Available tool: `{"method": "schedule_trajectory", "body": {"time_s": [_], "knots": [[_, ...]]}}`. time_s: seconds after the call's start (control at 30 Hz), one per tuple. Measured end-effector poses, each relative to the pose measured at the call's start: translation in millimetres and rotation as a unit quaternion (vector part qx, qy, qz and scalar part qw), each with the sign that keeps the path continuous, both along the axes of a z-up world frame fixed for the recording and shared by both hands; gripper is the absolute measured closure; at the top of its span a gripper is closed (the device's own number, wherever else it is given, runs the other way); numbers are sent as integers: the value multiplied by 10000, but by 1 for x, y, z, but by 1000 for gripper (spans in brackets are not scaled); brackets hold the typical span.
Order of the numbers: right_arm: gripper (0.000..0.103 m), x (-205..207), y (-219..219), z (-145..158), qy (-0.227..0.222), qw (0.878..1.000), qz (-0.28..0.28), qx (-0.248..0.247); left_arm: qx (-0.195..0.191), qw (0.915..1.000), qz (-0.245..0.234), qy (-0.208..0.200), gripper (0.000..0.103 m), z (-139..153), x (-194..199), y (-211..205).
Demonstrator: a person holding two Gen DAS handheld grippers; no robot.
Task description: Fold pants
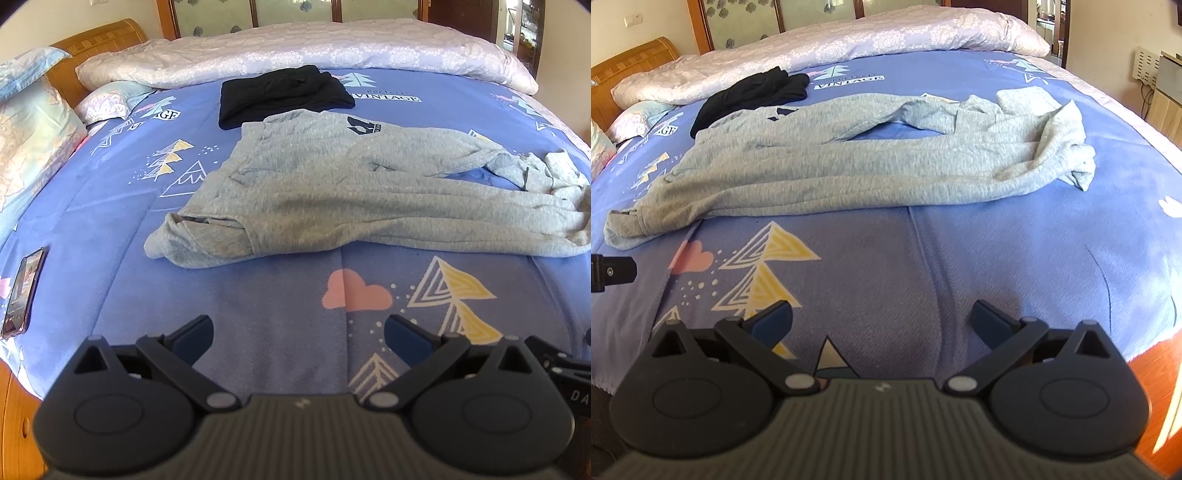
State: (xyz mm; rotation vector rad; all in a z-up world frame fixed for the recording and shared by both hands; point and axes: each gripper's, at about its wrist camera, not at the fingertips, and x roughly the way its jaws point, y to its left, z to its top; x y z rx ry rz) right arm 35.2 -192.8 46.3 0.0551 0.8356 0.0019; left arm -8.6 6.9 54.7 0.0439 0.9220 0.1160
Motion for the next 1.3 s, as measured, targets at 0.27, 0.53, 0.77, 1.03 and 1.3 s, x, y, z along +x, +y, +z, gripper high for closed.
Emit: {"method": "schedule_trajectory", "body": {"time_s": [0.27, 0.53, 0.77, 1.03, 1.3], "knots": [[3, -1, 2, 3, -104, 9999, 34, -89, 44, 10000, 27, -1, 2, 0, 1, 1], [3, 0, 2, 3, -98, 9999, 41, -100, 126, 9998, 133, 3, 1, -1, 1, 3], [3, 0, 3, 3, -62, 10000, 22, -13, 194, 9997, 173, 10, 0, -1, 2, 4], [3, 0, 2, 3, -65, 10000, 22, -11, 214, 9996, 174, 6, 0, -1, 1, 5], [3, 0, 2, 2, -58, 10000, 17, 40, 253, 9996, 123, 6, 0, -3, 0, 3]]}}
